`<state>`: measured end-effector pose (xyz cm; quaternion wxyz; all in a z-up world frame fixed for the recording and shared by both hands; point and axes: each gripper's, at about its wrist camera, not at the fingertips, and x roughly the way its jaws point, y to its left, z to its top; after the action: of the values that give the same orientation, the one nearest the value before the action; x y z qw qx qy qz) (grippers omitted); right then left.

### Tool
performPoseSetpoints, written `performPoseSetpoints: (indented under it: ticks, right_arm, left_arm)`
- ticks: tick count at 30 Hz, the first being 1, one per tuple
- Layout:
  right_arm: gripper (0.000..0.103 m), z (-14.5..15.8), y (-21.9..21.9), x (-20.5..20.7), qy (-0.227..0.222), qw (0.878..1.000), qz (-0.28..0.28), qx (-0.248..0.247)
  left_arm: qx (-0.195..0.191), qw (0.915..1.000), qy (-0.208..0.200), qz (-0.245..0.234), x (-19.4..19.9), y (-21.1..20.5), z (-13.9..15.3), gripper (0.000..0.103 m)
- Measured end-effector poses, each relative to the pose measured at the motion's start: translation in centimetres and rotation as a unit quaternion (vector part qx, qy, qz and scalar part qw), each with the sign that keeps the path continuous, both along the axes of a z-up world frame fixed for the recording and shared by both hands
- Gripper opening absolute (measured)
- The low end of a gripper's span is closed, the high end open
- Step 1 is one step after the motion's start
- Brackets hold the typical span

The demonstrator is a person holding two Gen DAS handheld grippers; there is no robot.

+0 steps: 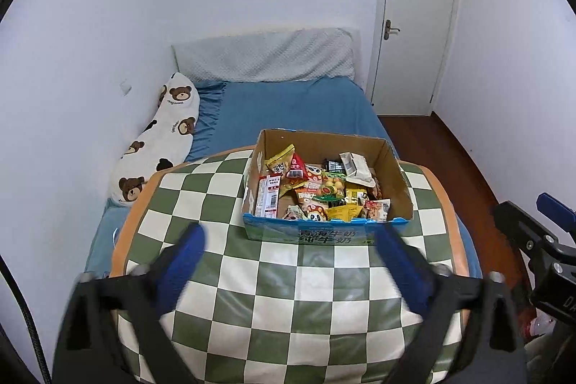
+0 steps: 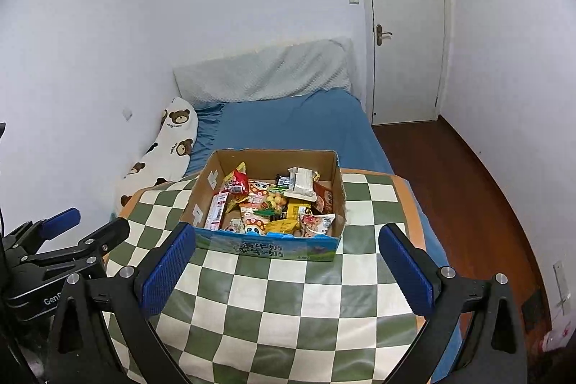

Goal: Organize snacks

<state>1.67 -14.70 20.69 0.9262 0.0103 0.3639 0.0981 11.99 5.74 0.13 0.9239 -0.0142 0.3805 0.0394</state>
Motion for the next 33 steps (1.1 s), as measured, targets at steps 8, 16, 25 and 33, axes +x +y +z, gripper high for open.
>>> performPoseSetpoints:
  ticks: [8, 16, 25, 33]
  right_arm:
    - [0.103, -2.0, 0.2, 2.2, 0.002, 1.0, -0.013, -0.012]
    - [0.103, -4.5, 0.6, 5.5, 0.016, 0.999, -0.026, -0.016]
    - [0.103, -6.8, 0.7, 8.5, 0.036, 0.998, -0.042, -0.024]
    - [0.103, -7.5, 1.0, 9.4, 0.044, 0.997, -0.045, -0.034]
  left_arm:
    - [0.004, 0.9999, 0.004, 0.012, 2.2, 0.3, -1.4, 0.103]
    - [0.008, 0.9998, 0.012, 0.015, 5.4, 0.5, -2.8, 0.102]
    - [0.017, 0.9992, 0.036, 0.009, 8.7, 0.0, -5.6, 0.103]
    - [0.013, 0.9987, 0.049, 0.007, 9.7, -0.2, -6.9, 0.102]
